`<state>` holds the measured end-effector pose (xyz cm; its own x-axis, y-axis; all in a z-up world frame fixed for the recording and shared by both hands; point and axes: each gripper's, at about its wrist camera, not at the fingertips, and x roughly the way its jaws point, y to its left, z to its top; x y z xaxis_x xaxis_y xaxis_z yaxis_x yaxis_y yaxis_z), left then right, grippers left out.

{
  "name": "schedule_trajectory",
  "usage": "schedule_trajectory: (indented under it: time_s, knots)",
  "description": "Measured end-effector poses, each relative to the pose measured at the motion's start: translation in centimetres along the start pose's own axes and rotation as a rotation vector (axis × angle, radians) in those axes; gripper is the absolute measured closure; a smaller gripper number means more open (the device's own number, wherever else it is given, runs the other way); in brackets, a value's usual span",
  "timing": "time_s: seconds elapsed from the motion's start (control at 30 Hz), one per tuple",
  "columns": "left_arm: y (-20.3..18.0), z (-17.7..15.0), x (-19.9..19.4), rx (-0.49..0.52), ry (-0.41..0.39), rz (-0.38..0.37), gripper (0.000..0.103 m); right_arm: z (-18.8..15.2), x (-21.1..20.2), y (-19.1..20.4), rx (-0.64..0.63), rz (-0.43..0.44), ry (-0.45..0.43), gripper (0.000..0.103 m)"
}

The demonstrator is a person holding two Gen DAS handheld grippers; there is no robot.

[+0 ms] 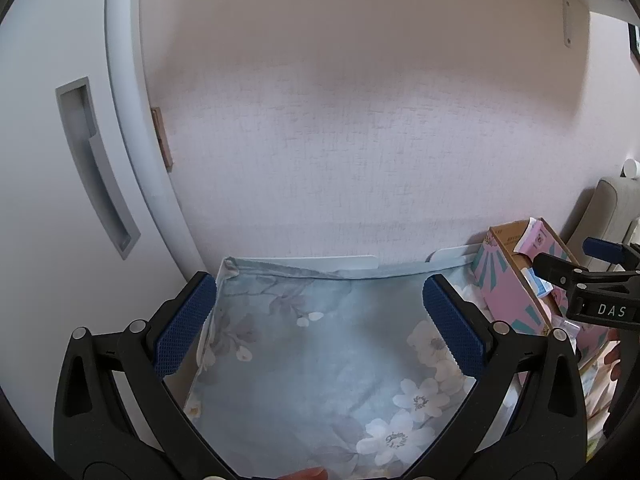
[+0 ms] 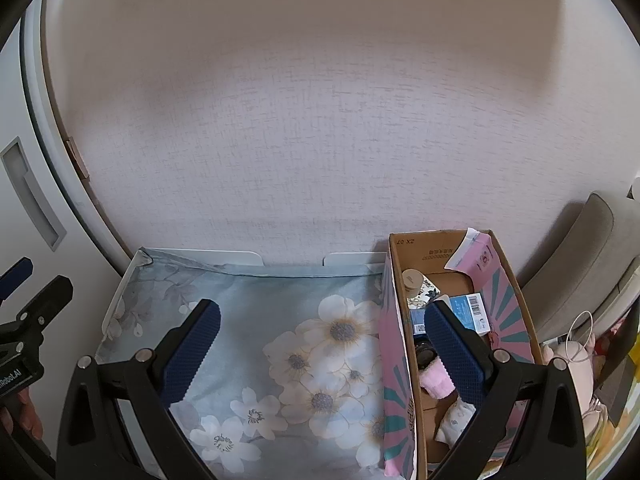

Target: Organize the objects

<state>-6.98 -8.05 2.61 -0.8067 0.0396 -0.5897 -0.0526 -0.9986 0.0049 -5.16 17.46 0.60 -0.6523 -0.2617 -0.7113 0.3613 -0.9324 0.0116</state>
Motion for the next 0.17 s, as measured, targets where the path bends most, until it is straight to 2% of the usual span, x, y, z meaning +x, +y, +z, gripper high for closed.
schedule_trajectory:
  time_s: [0.17]
  knots:
    - [0.23,0.02,0.06,-0.001,0.0,-0.007,0.0,-0.09,-0.03,0.02,0.001,0.0,0.003,0.001]
